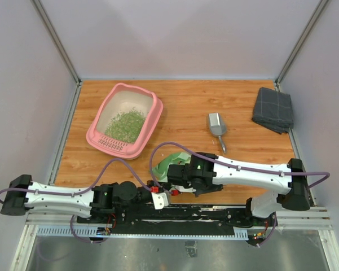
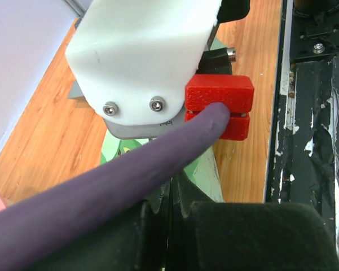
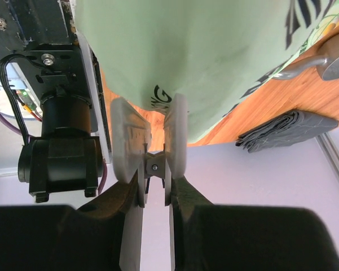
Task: Fill the litter box with clean litter
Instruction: Clamp the cat litter bag at the center of the board.
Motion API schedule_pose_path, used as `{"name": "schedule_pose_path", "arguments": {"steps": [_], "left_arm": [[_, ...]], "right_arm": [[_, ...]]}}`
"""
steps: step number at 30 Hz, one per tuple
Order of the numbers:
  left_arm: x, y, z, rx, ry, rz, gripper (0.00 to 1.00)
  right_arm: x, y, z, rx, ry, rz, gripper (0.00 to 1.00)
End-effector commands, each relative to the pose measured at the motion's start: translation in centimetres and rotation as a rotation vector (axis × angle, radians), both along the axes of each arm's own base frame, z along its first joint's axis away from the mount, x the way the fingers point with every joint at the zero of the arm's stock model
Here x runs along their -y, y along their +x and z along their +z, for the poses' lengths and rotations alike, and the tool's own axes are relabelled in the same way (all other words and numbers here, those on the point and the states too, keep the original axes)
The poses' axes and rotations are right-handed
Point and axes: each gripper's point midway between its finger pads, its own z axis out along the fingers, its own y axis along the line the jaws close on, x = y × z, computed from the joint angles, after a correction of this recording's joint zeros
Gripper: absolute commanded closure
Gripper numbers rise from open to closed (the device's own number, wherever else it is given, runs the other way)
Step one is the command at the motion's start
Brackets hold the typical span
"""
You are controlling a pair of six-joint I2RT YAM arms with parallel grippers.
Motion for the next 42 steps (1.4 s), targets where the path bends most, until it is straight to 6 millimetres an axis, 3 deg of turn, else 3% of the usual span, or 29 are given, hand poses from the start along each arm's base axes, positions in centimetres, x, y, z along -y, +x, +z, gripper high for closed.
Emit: {"name": "schedule_pose_path", "arguments": {"steps": [1,5,9,13,16,20,30,35,42], "left_arm": [[0.6,-0.1,7.4,0.027,-0.257,-0.008,1.0],[0.3,0.2,8.2,0.028,-0.278,0.01,1.0],[-0.8,1.3,8.9,0.017,-0.288,0.085,1.0],[-1.5,2.0,9.9,-0.016,-0.311,0.146,1.0],[-1.3,2.4,10.7,-0.063,-0.31,0.178,1.0],[-1.3,2.8,11.7,-0.099,-0.323,0.21,1.0],[-2.2,2.8,12.8,-0.137,-0.394,0.218,1.0],[-2.1,2.8,13.3,-0.158,-0.407,0.214,1.0],[-1.6,2.9,13.6,-0.16,-0.404,0.213,1.0]], "right_arm": [[1.0,0.8,-0.4,0.065,-0.085,0.005,0.99],[1.5,1.4,-0.6,0.094,-0.105,0.005,0.99],[3.1,3.5,-0.3,0.152,-0.048,-0.088,0.99],[4.8,7.0,1.3,0.376,0.031,-0.127,0.99],[4.4,7.7,2.2,0.44,0.155,-0.127,0.99],[6.0,8.1,2.9,0.499,0.215,-0.143,0.99],[7.0,7.4,2.2,0.505,0.375,-0.148,0.99],[6.2,7.0,1.7,0.483,0.475,-0.114,0.99],[6.4,6.3,-0.6,0.426,0.442,-0.055,0.99]]}}
